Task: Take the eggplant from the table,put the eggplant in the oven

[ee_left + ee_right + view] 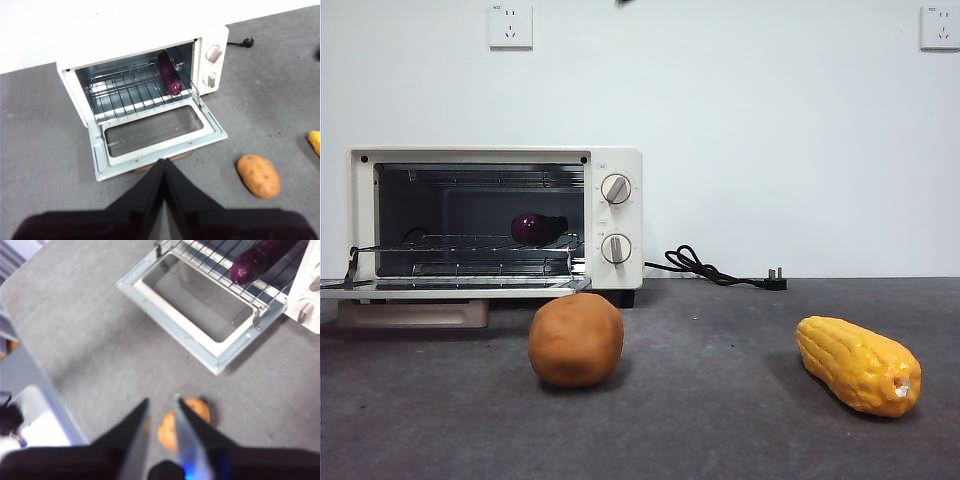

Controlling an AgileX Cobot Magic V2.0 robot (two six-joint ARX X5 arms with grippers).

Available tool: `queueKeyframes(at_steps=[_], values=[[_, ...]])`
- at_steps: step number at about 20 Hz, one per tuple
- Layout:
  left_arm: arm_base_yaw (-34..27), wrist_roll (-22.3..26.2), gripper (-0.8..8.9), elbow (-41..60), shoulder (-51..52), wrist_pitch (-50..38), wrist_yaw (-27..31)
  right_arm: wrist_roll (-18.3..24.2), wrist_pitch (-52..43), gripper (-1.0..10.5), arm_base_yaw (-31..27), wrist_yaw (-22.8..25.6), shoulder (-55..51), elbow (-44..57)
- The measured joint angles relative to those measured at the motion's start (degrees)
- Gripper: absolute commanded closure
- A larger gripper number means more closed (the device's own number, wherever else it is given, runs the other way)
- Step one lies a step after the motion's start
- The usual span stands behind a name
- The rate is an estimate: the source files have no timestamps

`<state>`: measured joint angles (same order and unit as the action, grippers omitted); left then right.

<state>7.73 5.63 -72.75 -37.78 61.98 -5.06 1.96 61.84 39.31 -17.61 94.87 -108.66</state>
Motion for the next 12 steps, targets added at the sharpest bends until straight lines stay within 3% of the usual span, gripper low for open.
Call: queueKeyframes(at_steps=[4, 8, 12], values=[[0.00, 0.61, 8.19, 0.00, -5.49, -3.45, 0.00, 2.01, 4.31, 9.6, 0.00, 0.28, -6.91, 0.00], [0.00, 1.03, 8.19, 0.00, -10.43, -5.46, -1.09, 3.26, 8.46, 9.6, 0.00, 5.44, -11.96, 0.00], [-1.22, 1.49, 8.19, 0.00, -14.71, -9.38, -1.36, 3.87, 12.17, 9.6, 0.00, 5.70, -14.95, 0.02]])
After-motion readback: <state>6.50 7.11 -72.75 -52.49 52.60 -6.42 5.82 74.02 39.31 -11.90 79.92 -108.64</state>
